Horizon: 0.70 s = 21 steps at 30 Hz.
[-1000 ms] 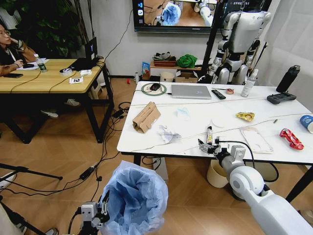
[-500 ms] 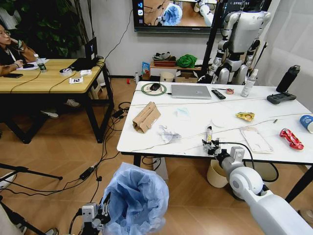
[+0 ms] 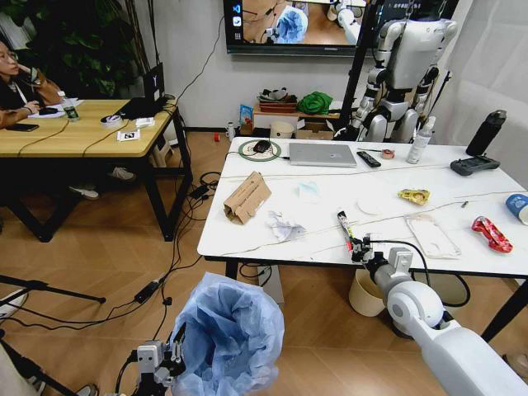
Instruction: Pick up the trash bin and place the trash from the table into it.
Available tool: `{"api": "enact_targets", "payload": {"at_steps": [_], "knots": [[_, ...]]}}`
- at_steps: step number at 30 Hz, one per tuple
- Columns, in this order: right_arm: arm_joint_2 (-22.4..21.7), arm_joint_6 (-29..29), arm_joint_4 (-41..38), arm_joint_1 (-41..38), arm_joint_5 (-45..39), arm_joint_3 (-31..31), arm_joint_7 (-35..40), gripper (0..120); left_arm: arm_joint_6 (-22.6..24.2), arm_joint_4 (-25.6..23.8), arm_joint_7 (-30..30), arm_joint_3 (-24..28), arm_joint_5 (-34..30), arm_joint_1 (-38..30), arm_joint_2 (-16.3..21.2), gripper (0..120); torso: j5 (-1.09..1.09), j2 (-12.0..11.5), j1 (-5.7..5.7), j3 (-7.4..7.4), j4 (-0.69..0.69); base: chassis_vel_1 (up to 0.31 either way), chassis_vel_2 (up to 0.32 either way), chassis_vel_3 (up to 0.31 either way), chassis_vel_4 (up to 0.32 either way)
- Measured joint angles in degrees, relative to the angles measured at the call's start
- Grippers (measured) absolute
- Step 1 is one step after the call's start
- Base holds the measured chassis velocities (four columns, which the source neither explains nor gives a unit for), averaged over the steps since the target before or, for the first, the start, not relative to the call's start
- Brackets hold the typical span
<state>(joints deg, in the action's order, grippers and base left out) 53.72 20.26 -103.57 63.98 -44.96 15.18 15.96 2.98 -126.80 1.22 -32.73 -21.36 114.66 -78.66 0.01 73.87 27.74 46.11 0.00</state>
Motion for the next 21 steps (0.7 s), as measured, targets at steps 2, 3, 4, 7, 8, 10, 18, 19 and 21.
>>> {"api": "enact_targets", "payload": {"at_steps": [2, 3, 4, 7, 8, 10, 18, 19, 21], "knots": [[-0.3, -0.5, -1.1, 0.8, -0.8, 1.2, -0.4, 0, 0.5, 0.1, -0.4, 0.5, -0.1, -0.3, 0.1, 0, 0.01, 0.0, 0.0, 0.0, 0.0, 0.0, 0.0, 0.0, 0.0], [-0.4, -1.1, -1.9, 1.4, -1.1, 2.2, -0.7, 0, 0.7, 0.2, -0.6, 0.8, -0.3, -0.5, 0.2, 0, 0.0, 0.0, 0.0, 0.0, 0.0, 0.0, 0.0, 0.0, 0.0], [-0.7, -2.2, -3.2, 2.4, -1.8, 4.0, -1.5, 0, 1.2, 0.3, -1.0, 1.2, -0.7, -0.8, 0.5, 0, -0.01, 0.0, 0.0, 0.0, 0.0, 0.0, 0.0, 0.0, 0.0], [-1.2, -4.3, -5.3, 4.5, -3.0, 7.0, -3.1, 0, 2.3, 0.4, -1.8, 2.2, -2.0, -1.5, 1.2, 0, -0.01, 0.0, 0.0, 0.0, 0.0, 0.0, 0.0, 0.0, 0.0], [-1.4, -5.2, -5.9, 5.3, -3.3, 7.9, -3.7, 0, 2.6, 0.4, -2.1, 2.5, -2.4, -1.8, 1.5, 0, -0.02, 0.0, 0.0, 0.0, -0.01, 0.0, 0.0, 0.0, 0.0], [-1.5, -6.3, -6.5, 6.2, -3.7, 9.0, -4.6, 0, 3.0, 0.5, -2.4, 2.9, -2.9, -2.0, 1.8, 0, -0.01, 0.0, 0.0, 0.0, -0.01, 0.0, 0.0, 0.0, 0.0], [-2.5, -17.9, -19.4, 15.5, -7.2, 12.6, -14.7, 0, 5.6, 2.1, -4.2, 5.8, -7.5, -6.8, 4.3, 0, -0.03, 0.0, 0.0, 0.0, -0.01, 0.0, 0.0, 0.0, 0.0], [-2.7, -18.9, -20.2, 15.7, -7.1, 11.5, -15.4, 0, 5.7, 2.1, -4.2, 5.8, -7.6, -7.0, 4.3, 0, -0.03, 0.0, 0.0, 0.0, -0.01, 0.0, 0.0, 0.0, 0.0], [-3.8, -22.4, -21.3, 15.6, -5.4, 6.1, -18.6, 0, 5.8, 2.1, -4.2, 5.8, -7.6, -7.1, 4.1, 0, 0.0, 0.0, 0.0, 0.0, -0.01, 0.0, 0.0, 0.0, 0.0]]}}
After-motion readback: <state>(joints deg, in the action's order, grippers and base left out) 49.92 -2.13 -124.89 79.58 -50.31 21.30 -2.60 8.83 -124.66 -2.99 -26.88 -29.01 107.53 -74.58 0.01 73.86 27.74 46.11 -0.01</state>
